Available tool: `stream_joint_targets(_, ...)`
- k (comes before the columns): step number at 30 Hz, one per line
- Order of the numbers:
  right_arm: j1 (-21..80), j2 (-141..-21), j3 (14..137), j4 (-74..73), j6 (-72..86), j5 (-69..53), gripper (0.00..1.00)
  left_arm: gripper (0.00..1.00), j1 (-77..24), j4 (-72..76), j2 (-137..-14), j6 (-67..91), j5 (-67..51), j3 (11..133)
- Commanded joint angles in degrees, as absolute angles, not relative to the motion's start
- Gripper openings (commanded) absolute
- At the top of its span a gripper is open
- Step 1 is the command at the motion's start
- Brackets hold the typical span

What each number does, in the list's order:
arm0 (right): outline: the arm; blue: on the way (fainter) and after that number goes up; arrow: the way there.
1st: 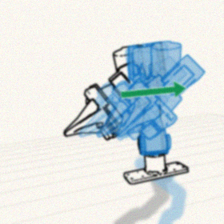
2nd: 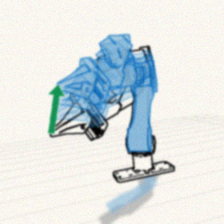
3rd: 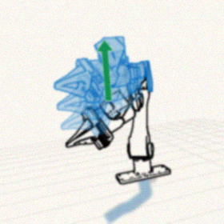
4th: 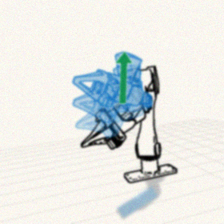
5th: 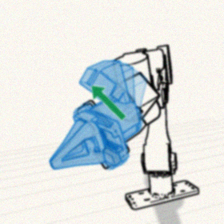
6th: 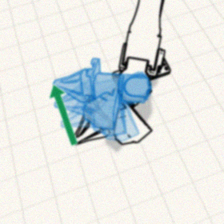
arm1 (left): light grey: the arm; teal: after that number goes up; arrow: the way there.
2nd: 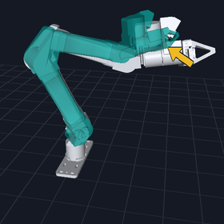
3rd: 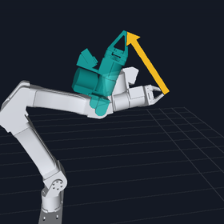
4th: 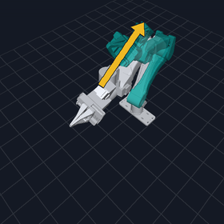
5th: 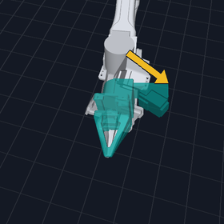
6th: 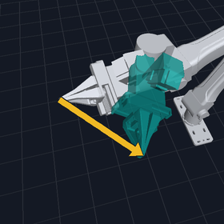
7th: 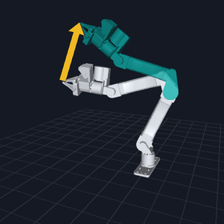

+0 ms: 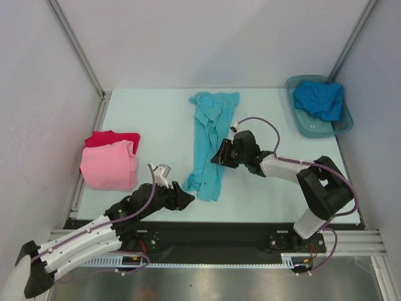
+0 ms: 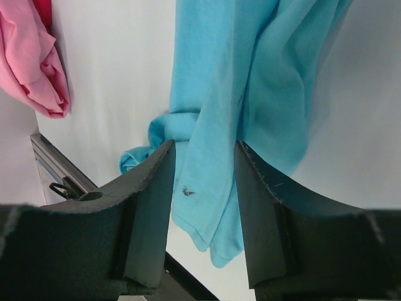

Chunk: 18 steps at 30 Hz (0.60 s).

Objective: Fold and stack the t-shirts
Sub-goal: Fold the tshirt

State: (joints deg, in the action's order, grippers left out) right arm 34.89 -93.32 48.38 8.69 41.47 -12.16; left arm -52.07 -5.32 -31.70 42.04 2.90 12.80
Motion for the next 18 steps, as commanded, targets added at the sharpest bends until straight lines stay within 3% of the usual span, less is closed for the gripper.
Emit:
stream_joint_targets(1, 35.77, -94.48, 50.27, 9.93, 40.43, -11.25, 0.47, 0.63, -52.56, -7.64, -29.62, 42.72, 4.04, 12.66)
stream_joint_targets(7, 36.04, -94.92, 49.75, 10.46, 40.52, -10.99, 0.44, 0.63, -52.91, -10.11, -26.72, 42.54, 4.39, 12.92)
stream_joint_targets(10, 36.21, -95.89, 50.27, 10.63, 40.25, -10.99, 0.32, 0.63, -53.0, -10.46, -26.46, 42.71, 4.39, 12.66)
stream_joint_targets(14, 36.21, -97.91, 51.59, 10.63, 40.17, -11.42, 0.0, 0.63, -53.17, -10.9, -25.67, 42.89, 4.48, 12.39)
stream_joint_targets(18, 36.21, -100.28, 54.04, 10.55, 40.25, -12.39, 0.0, 0.62, -53.26, -12.13, -24.0, 43.07, 4.92, 12.22)
